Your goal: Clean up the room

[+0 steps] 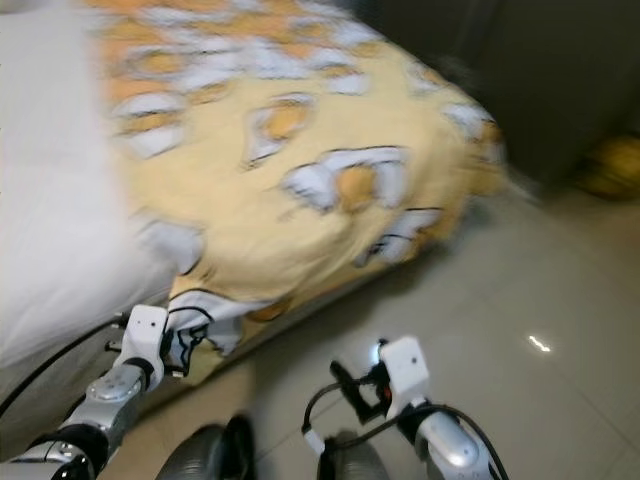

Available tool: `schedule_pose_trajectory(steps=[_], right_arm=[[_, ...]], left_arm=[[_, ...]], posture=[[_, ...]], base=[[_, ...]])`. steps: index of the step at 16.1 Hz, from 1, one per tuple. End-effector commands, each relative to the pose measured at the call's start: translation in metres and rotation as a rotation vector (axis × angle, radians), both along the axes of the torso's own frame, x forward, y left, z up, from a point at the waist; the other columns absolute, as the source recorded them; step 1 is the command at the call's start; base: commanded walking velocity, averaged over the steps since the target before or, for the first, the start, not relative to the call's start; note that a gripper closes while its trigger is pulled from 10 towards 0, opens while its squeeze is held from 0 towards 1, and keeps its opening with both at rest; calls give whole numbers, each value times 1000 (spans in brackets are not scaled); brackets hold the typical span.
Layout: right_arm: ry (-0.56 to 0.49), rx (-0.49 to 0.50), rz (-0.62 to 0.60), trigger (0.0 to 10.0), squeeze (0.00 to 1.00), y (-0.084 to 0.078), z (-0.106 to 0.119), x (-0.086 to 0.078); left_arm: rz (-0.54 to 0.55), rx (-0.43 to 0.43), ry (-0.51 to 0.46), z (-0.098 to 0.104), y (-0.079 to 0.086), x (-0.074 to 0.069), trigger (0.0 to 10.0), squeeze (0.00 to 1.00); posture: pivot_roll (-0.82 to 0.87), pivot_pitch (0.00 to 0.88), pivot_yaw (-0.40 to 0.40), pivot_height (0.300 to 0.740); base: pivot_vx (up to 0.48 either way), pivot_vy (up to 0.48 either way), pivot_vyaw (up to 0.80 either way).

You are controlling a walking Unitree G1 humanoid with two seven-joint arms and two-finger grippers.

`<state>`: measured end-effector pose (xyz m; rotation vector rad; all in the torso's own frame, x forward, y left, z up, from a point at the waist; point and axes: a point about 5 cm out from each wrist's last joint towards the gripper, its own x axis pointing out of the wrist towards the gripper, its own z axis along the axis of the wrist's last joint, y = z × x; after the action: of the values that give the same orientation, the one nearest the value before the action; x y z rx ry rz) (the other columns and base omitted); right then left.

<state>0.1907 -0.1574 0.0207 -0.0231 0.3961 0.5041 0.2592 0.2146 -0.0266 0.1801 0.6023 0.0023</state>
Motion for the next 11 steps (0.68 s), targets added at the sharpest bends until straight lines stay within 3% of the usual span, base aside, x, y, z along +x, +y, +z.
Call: schedule_pose_trajectory(steps=[1,3,4,7,9,10,11], right_arm=[[41,13,21,10000,0,-2,-2,-2],[100,20,88,10000,0,1,-7,-5],[153,21,131,10000,0,2,-11,-6],[207,2,150,10000,0,0,-18,-8],[211,6,157,10000,0,0,-19,-8],[210,8,159,10000,0,0,-19,-8],[206,17,162,10000,0,1,-18,-8]], left_arm=[[7,9,35,-7,1,-9,0,0],[-1,9,33,-7,-1,-8,0,0],[0,11,16,-4,-3,-4,10000,0],[-8,5,14,-3,-12,0,10000,0],[-72,60,54,-10,-24,-6,10000,0],[-77,49,58,-12,-27,-7,10000,1000],[-93,28,62,-14,-33,-9,10000,1000]], posture=[[-255,108,-19,710],[-255,108,-19,710],[-253,109,-18,710],[-244,112,-19,710],[-236,118,-17,710],[-236,119,-17,710],[-234,121,-18,710]], base=[[-472,0,0],[-472,0,0],[0,0,0],[0,0,0],[0,0,0],[0,0,0],[0,0,0]])
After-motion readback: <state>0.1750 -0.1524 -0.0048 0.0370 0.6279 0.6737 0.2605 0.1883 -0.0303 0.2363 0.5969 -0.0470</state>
